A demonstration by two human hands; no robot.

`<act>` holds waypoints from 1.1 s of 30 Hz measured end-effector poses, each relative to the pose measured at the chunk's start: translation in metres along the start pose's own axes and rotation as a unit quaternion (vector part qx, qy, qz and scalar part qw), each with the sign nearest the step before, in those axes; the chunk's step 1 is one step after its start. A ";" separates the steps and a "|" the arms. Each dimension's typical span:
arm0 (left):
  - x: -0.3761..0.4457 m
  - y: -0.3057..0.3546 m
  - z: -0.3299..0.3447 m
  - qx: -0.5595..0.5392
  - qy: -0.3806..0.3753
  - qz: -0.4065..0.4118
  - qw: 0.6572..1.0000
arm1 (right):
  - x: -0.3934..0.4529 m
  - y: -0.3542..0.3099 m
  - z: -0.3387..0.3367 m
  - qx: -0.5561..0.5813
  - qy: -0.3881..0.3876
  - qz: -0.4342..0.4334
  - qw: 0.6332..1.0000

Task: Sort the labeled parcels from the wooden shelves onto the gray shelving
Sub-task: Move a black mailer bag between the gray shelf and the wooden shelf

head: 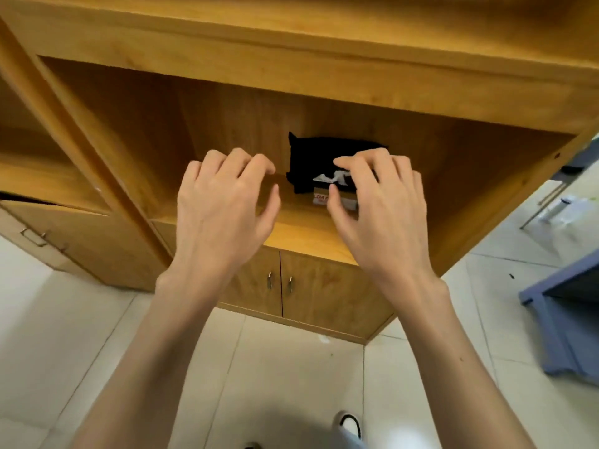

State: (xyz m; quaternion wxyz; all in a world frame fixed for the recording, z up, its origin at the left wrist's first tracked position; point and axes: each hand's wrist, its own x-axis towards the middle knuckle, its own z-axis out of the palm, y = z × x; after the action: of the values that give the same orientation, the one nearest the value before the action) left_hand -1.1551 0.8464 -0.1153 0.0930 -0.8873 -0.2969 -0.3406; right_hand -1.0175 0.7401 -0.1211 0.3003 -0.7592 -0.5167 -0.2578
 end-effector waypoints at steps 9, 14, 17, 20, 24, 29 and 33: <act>-0.021 -0.025 0.081 -0.028 -0.033 0.052 0.998 | -0.033 0.009 0.066 -0.050 0.017 0.042 0.998; -0.035 -0.035 0.154 -0.021 -0.036 0.081 0.996 | -0.059 0.039 0.126 -0.069 0.023 0.045 0.996; -0.042 -0.040 0.193 -0.019 -0.031 0.080 0.996 | -0.075 0.052 0.161 -0.074 0.019 0.036 0.996; -0.047 -0.040 0.227 -0.017 -0.025 0.085 0.996 | -0.088 0.067 0.190 -0.086 -0.005 0.029 0.996; -0.052 -0.039 0.261 -0.020 -0.037 0.088 0.995 | -0.095 0.090 0.218 -0.096 -0.043 0.036 0.994; -0.047 -0.039 0.290 -0.017 -0.038 0.082 0.996 | -0.084 0.114 0.243 -0.074 -0.070 0.047 0.994; -0.029 -0.041 0.305 -0.017 -0.026 0.088 0.996 | -0.054 0.129 0.272 -0.045 -0.121 0.046 0.991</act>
State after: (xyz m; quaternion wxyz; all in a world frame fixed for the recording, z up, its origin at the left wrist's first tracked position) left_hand -1.0293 0.9777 -0.3648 0.1001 -0.9200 -0.2144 -0.3126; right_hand -0.8920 0.8659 -0.3703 0.2123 -0.8206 -0.5016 -0.1730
